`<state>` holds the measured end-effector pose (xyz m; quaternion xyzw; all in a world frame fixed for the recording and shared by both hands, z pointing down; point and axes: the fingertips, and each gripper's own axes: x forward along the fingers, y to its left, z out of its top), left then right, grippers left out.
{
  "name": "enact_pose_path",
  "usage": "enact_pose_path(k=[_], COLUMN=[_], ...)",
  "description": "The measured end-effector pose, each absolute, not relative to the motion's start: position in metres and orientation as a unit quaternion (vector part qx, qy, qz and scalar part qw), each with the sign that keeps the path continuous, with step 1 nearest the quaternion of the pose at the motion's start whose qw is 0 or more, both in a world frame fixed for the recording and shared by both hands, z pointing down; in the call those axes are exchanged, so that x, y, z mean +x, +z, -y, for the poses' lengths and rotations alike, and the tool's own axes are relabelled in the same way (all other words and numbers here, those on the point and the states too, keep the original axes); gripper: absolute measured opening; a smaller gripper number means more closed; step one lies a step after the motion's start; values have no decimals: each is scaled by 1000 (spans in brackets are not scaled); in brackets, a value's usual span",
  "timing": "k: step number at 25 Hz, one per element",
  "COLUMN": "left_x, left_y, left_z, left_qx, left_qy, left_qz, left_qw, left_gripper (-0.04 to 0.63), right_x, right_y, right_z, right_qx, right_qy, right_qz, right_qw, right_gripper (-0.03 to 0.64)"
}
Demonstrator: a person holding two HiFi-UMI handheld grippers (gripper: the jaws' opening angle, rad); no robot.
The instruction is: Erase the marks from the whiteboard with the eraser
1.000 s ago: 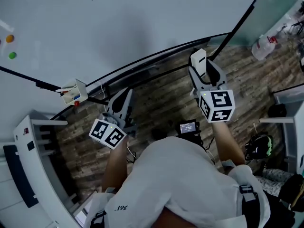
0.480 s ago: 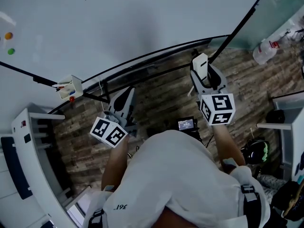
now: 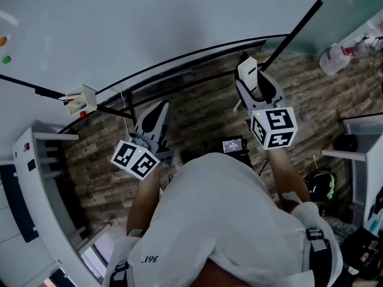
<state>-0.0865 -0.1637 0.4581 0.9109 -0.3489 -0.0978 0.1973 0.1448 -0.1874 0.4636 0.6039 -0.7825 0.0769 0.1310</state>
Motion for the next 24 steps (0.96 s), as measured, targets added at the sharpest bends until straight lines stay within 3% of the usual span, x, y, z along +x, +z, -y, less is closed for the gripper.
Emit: enact_pose_path(k=[24], left_x=[-60], left_y=[460], left_z=[169], left_qx=[920], left_qy=[-85], left_qz=[326], left_qw=[201], left_gripper=[8], right_x=[152], right_y=[463], right_z=[196], right_qx=[601], right_qy=[84], right_qz=[785], right_qw=[123], right_gripper=[256])
